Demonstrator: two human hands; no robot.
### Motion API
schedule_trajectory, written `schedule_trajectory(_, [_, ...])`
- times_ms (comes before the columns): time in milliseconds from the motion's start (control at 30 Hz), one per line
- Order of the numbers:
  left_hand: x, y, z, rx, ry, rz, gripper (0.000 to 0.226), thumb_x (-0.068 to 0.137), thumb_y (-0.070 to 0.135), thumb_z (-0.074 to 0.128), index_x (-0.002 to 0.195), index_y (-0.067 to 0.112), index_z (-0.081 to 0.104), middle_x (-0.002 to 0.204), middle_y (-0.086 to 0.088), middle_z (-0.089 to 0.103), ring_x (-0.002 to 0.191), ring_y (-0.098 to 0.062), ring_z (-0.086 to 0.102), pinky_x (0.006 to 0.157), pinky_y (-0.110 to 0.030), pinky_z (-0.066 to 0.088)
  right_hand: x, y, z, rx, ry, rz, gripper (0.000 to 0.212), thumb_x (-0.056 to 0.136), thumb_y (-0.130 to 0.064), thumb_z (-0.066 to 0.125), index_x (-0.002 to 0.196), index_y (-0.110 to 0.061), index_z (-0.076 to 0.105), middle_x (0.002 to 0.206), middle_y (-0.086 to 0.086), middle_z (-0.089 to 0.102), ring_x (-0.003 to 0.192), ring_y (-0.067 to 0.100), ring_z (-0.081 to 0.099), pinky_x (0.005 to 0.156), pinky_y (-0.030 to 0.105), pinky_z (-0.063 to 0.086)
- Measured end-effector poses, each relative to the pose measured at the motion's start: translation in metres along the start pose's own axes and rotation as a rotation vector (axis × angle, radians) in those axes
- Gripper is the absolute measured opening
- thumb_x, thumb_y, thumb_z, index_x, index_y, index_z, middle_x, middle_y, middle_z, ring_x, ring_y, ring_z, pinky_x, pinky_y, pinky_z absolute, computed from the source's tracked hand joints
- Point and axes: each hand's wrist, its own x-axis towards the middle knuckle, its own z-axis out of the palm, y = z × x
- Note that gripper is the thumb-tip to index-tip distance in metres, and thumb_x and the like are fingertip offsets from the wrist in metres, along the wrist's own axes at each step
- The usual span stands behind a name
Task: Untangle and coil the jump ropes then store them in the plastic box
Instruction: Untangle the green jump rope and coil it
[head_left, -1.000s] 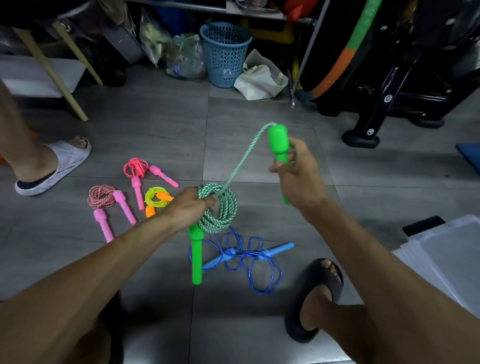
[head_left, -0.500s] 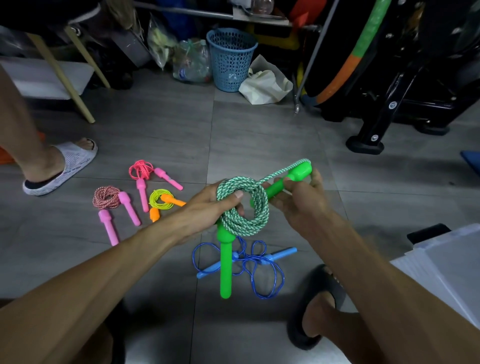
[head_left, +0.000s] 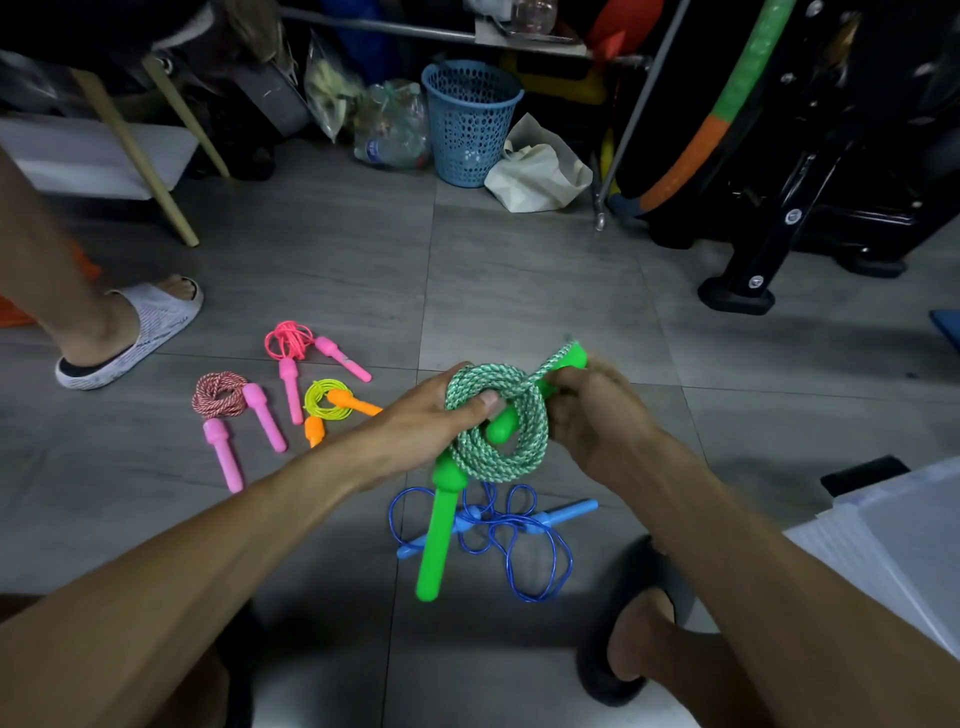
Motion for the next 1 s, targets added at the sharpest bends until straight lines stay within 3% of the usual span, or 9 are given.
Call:
schedule_trajectory(100, [0.001,-0.002,0.001,0.059,0.063,0.044,0.020,0.098,0.025,0.048,0.111,0.012,0.056,0.106,-0.006,0.068,0.098,-0.008,0.061,0.090,-0.026,0.046,-0.004,0.005,0.003,-0.203,-0.091,0.049,0.037,0.087,-0.010,0.053,0.123,-0.006,0.050,0.107,0.025,0.066,0.080,0.029,0.066,0.066,0.039,0.056])
schedule_trajectory(233, [0.004,-0.005,0.001,0.085,0.151,0.072,0.014,0.098,0.023,0.048,0.106,0.014,0.056,0.099,0.001,0.067,0.089,0.004,0.058,0.079,-0.010,0.044,-0.004,0.005,0.002,-0.484,-0.079,0.049,0.028,0.090,-0.025,0.046,0.099,-0.012,0.069,0.091,0.007,0.072,0.085,0.025,0.067,0.086,0.043,0.053])
schedule_trajectory(400, [0.006,-0.006,0.002,0.123,0.228,0.102,0.013,0.097,0.020,0.049,0.107,0.014,0.056,0.097,0.005,0.066,0.089,0.002,0.059,0.082,-0.013,0.044,-0.009,0.008,0.007,-0.596,-0.129,0.049,0.030,0.094,-0.029,0.040,0.093,-0.018,0.068,0.092,0.003,0.070,0.084,0.021,0.066,0.086,0.041,0.051])
schedule_trajectory(500, [0.010,-0.012,-0.001,0.195,0.316,0.087,0.023,0.096,0.026,0.050,0.114,0.013,0.055,0.105,0.003,0.066,0.102,-0.009,0.060,0.093,-0.026,0.044,-0.006,0.007,0.005,-0.725,0.060,-0.220,0.020,0.093,-0.027,0.046,0.085,-0.023,0.065,0.090,-0.005,0.067,0.092,0.018,0.064,0.089,0.039,0.050])
schedule_trajectory(567, [0.012,-0.014,-0.004,0.204,0.390,0.074,0.031,0.094,0.033,0.051,0.116,0.011,0.055,0.108,0.000,0.065,0.107,-0.015,0.059,0.096,-0.032,0.044,-0.010,0.002,0.005,-0.811,0.100,-0.415,0.012,0.090,-0.028,0.056,0.082,-0.023,0.064,0.078,-0.009,0.064,0.081,0.012,0.063,0.081,0.030,0.050])
schedule_trajectory(700, [0.015,-0.014,-0.003,0.214,0.493,-0.045,0.037,0.095,0.038,0.050,0.122,0.012,0.047,0.111,0.003,0.057,0.104,-0.015,0.052,0.086,-0.024,0.038,-0.022,0.005,0.012,-1.190,-0.108,-0.426,0.035,0.077,-0.044,0.070,0.102,-0.022,0.060,0.086,-0.008,0.067,0.081,0.010,0.063,0.074,0.027,0.048])
schedule_trajectory(800, [0.019,-0.018,-0.004,0.155,0.527,-0.043,0.038,0.093,0.041,0.051,0.117,0.012,0.052,0.110,-0.002,0.065,0.103,-0.018,0.059,0.093,-0.035,0.045,-0.020,0.013,0.017,-1.457,-0.168,-0.557,0.040,0.084,-0.029,0.062,0.119,-0.018,0.046,0.093,0.005,0.067,0.092,0.028,0.061,0.079,0.038,0.048])
schedule_trajectory(900, [0.021,-0.021,-0.009,0.105,0.592,-0.099,0.028,0.095,0.034,0.050,0.109,0.011,0.059,0.098,-0.004,0.068,0.094,-0.020,0.062,0.086,-0.033,0.048,-0.021,0.002,0.010,-1.662,-0.133,-0.657,0.039,0.088,-0.012,0.051,0.125,-0.020,0.044,0.109,0.007,0.061,0.100,0.032,0.058,0.084,0.040,0.044])
schedule_trajectory(1000, [0.022,-0.018,-0.018,-0.032,0.666,-0.123,0.028,0.097,0.024,0.049,0.078,0.010,0.065,0.073,-0.004,0.067,0.076,-0.023,0.063,0.076,-0.034,0.050,-0.023,-0.015,-0.007,-1.767,0.058,-0.623,0.045,0.085,-0.010,0.050,0.127,-0.025,0.042,0.118,0.003,0.056,0.110,0.027,0.055,0.104,0.051,0.028])
